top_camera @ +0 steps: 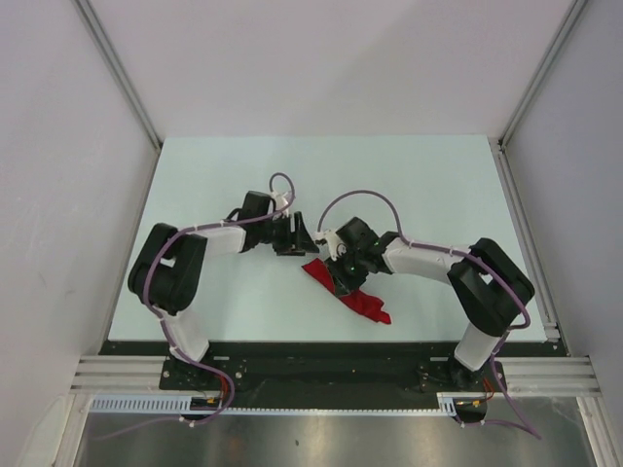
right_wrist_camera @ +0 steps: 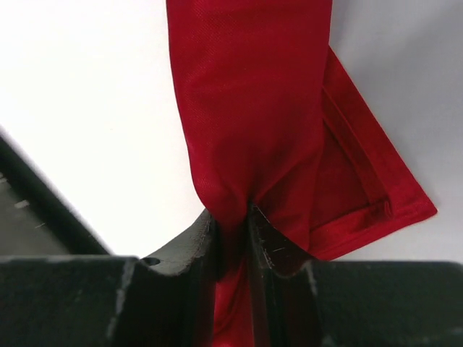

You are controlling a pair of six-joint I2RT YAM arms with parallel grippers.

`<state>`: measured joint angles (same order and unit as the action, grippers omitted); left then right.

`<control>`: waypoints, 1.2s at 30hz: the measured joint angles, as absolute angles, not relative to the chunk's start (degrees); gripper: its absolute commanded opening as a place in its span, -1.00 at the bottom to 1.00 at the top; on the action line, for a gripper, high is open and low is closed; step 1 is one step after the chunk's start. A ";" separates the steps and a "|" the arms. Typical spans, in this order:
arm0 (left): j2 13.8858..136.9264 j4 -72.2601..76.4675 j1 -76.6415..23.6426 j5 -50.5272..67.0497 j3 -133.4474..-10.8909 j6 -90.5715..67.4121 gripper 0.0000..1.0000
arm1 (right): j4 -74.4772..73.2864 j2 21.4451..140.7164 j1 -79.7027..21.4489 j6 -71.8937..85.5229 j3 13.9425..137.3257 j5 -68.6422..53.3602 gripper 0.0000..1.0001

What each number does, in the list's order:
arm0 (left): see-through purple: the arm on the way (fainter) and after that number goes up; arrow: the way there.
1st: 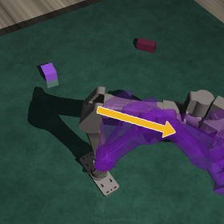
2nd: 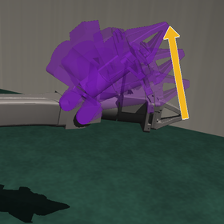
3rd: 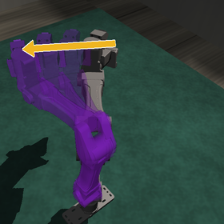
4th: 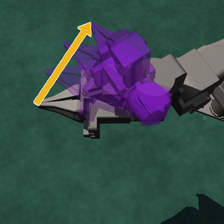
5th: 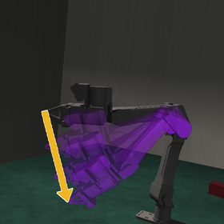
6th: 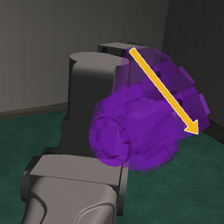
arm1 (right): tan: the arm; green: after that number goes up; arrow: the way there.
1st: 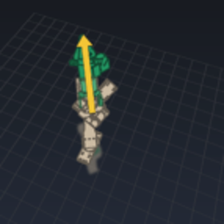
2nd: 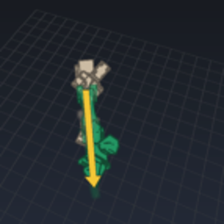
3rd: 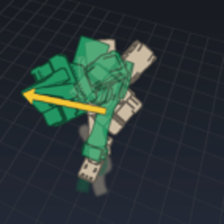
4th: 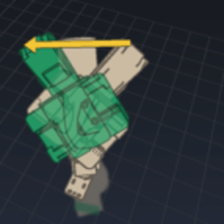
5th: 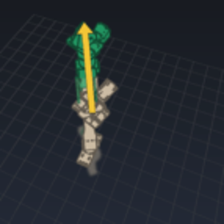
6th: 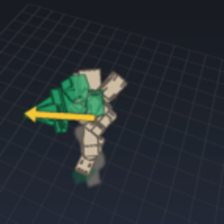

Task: Fold the napkin, place the utensils inside, and roll it up
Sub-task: Roll the napkin with the utensil

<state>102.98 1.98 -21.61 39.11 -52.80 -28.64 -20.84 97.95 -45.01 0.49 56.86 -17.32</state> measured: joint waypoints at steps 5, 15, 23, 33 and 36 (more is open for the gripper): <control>98.10 5.06 -19.57 37.71 -49.56 -28.58 0.34 | -20.32 99.70 -38.92 1.52 56.66 -32.53 -0.56; 95.37 9.52 -22.22 39.38 -45.41 -28.42 0.34 | -19.20 108.29 -29.54 1.45 57.76 -53.28 -0.58; 97.12 12.47 -25.36 40.80 -45.32 -28.42 0.32 | -19.00 113.30 -27.83 1.26 58.94 -60.82 -0.59; 100.18 12.91 -26.22 40.91 -44.93 -28.56 -0.60 | -18.94 114.83 -26.70 1.28 59.29 -63.57 -0.45; 101.14 13.15 -26.52 40.88 -44.93 -28.53 -0.97 | -18.98 114.83 -26.30 1.48 59.29 -63.70 -0.19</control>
<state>101.14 13.15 -26.52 40.88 -44.93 -28.53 -18.98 114.83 -26.30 1.48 59.29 -63.70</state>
